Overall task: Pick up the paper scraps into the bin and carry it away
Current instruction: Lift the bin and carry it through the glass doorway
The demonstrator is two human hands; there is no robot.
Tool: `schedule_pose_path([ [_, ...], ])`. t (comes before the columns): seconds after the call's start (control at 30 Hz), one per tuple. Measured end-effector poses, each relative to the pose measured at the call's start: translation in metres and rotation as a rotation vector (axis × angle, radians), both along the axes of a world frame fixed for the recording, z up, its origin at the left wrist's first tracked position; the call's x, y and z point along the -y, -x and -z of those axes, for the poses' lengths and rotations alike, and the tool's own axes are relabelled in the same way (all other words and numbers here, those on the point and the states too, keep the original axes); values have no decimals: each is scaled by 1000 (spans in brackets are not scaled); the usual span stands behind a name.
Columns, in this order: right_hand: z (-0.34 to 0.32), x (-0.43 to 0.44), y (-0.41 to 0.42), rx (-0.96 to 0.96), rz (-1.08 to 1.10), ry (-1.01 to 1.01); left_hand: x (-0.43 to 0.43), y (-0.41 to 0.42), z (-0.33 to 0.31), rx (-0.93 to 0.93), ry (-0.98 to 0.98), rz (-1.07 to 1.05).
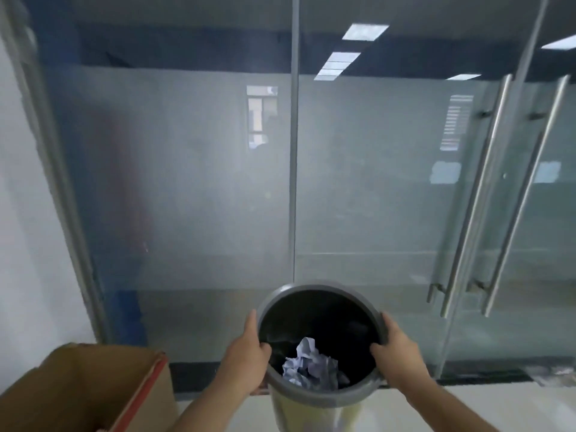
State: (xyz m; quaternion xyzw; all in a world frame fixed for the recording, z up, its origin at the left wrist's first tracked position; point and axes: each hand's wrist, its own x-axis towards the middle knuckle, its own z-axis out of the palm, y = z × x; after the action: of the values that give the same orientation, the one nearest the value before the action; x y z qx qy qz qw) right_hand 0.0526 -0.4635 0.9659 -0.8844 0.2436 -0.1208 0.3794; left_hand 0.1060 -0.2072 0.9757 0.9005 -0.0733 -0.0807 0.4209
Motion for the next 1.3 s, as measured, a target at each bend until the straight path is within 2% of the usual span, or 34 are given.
schedule_pose_path([
  [0.17,-49,-12,1,114,0,-17,-14,12,-60,118,36,-47],
  [0.4,-65,2,35,153,98,-16,5,22,-78,150,19,5],
  [0.83,-63,132,224,37,580,54,203,94,-64,73,54,488],
  [1.03,-62,186,270,72,634,43,270,126,-61,55,61,570],
  [1.3,-58,263,284,123,593,26,343,148,-69,120,12,556],
])
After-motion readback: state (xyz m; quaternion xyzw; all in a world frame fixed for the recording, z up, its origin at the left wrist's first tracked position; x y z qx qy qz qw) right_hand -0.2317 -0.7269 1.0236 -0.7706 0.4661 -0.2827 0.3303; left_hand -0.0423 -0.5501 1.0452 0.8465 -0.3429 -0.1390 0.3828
